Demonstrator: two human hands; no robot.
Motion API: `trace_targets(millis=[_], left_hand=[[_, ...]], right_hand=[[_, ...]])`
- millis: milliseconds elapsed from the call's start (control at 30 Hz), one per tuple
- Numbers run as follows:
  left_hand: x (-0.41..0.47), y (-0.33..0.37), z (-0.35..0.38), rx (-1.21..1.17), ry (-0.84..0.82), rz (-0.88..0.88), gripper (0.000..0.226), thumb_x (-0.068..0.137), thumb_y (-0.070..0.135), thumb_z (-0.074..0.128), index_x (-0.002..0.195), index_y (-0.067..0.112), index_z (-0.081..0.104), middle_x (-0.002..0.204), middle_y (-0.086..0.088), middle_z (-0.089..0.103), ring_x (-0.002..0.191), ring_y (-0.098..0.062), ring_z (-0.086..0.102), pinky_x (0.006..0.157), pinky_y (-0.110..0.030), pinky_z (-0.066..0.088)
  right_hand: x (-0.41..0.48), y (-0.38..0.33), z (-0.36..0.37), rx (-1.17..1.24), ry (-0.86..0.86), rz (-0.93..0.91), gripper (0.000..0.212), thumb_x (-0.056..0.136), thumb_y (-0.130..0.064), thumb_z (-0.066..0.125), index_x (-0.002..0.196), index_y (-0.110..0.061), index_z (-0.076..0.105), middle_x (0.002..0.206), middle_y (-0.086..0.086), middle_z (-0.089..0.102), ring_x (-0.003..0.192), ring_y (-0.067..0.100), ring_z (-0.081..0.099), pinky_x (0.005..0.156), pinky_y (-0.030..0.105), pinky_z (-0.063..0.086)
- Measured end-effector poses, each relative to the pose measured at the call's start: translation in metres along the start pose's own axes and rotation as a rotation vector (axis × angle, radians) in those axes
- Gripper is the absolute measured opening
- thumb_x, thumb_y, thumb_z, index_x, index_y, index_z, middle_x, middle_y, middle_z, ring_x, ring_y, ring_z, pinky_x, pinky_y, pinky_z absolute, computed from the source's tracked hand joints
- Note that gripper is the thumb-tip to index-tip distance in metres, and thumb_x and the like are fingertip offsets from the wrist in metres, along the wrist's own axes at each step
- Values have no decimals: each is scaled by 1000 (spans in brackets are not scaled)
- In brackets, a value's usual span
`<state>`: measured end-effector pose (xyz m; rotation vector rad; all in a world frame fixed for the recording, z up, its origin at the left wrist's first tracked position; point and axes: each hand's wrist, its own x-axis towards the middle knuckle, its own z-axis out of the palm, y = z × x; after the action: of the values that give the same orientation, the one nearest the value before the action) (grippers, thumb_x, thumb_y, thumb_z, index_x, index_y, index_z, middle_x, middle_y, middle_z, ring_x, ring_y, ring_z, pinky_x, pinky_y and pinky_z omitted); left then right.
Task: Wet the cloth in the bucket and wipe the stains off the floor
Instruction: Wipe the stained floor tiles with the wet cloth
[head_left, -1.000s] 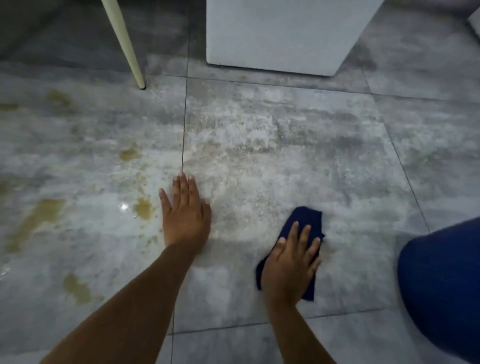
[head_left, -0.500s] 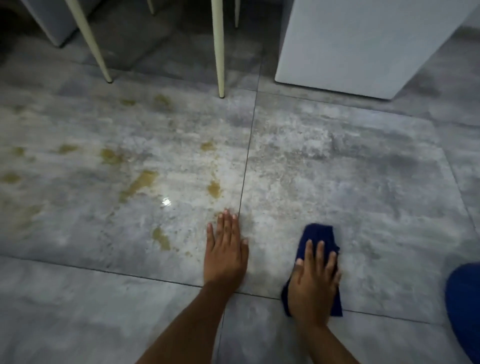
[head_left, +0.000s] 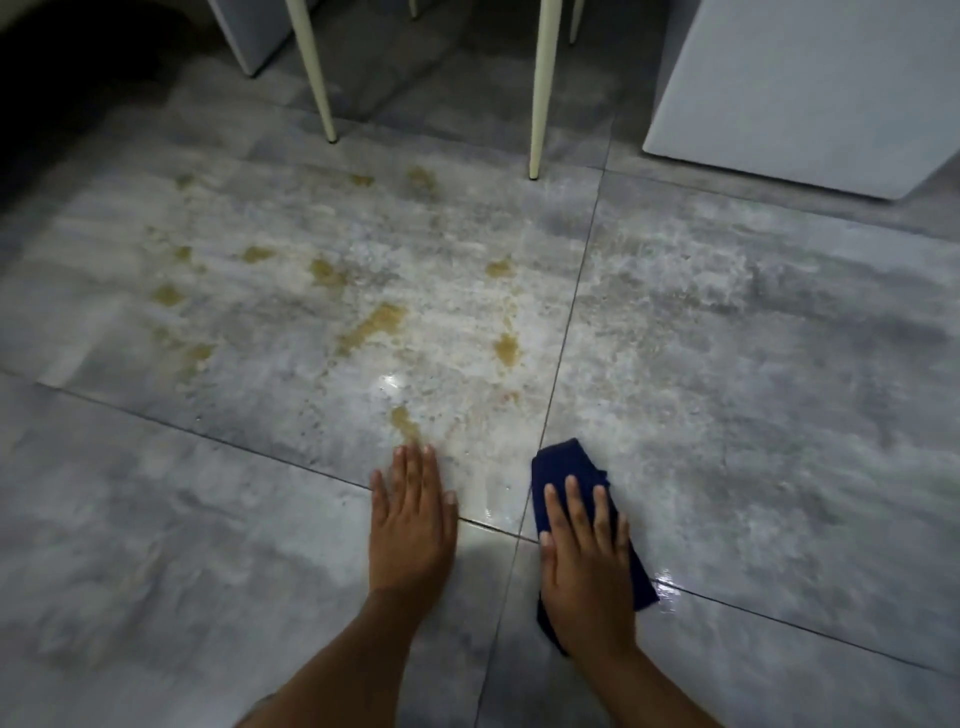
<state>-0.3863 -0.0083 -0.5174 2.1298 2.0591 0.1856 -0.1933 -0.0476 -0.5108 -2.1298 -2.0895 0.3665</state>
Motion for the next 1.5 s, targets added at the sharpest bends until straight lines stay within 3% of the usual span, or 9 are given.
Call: trace_targets(millis=[233, 367, 500, 733, 967, 1100, 1233, 1367, 1500], left_hand=[[2, -68, -21, -20, 16, -321, 71, 94, 48, 4, 151, 7, 3, 159, -9, -3, 145, -16, -12, 115, -34, -20], [5, -73, -20, -44, -18, -331, 69, 94, 49, 3, 150, 10, -2, 159, -7, -5, 145, -15, -14, 117, -35, -15], [4, -74, -18, -64, -28, -332, 66, 94, 47, 2, 149, 13, -7, 158, -5, -9, 145, -15, -15, 119, -37, -10], [17, -93, -27, -60, -32, -309, 69, 94, 49, 4, 152, 12, -5, 157, -2, -14, 145, -13, -19, 117, -36, -15], [5, -113, -24, -37, 5, -518, 65, 96, 45, 5, 152, 13, -5, 159, -4, -10, 146, -14, -16, 118, -38, -11], [7, -113, -24, -51, 6, -513, 64, 97, 45, 9, 152, 15, -6, 157, 1, -16, 145, -12, -18, 118, -36, -12], [7, -113, -24, -72, 16, -525, 66, 95, 46, 8, 152, 14, -2, 159, -2, -8, 146, -13, -13, 119, -37, -10], [7, -114, -24, -65, 18, -517, 66, 94, 42, 5, 153, 13, -1, 160, -3, -8, 146, -13, -13, 119, -39, -8], [6, -114, -24, -24, 13, -524, 64, 95, 36, 8, 153, 10, 1, 160, -7, -6, 146, -15, -14, 118, -41, -11]], right_hand=[[21, -9, 2, 2, 42, 35, 55, 100, -39, 16, 145, -17, 38, 153, 6, 32, 142, 34, 24, 113, 51, 15], [-8, -59, 17, 0, -28, -239, 52, 94, -35, 34, 145, -23, 37, 154, 2, 32, 142, 32, 25, 111, 52, 18], [48, -96, 23, -20, -55, -391, 51, 97, -36, 32, 147, -24, 36, 154, 1, 34, 144, 30, 22, 115, 50, 9], [53, -74, 16, 49, 62, -18, 51, 98, -35, 29, 146, -21, 37, 155, 2, 29, 144, 31, 21, 115, 50, 12], [77, -140, 33, 17, -123, -570, 50, 98, -35, 31, 147, -27, 34, 154, -3, 32, 145, 26, 21, 117, 50, 10], [145, -137, 30, 9, -94, -363, 51, 97, -36, 26, 146, -26, 37, 155, 0, 32, 145, 29, 19, 116, 49, 7], [119, -112, 21, 37, -8, -184, 51, 98, -35, 28, 147, -23, 36, 155, 2, 30, 145, 32, 19, 115, 51, 10], [68, -134, 26, -21, -168, -604, 50, 95, -34, 34, 144, -27, 41, 151, -1, 38, 142, 31, 29, 112, 53, 17], [114, -174, 27, 3, -316, -804, 48, 100, -34, 31, 148, -32, 31, 157, -7, 24, 147, 22, 11, 118, 48, 5]])
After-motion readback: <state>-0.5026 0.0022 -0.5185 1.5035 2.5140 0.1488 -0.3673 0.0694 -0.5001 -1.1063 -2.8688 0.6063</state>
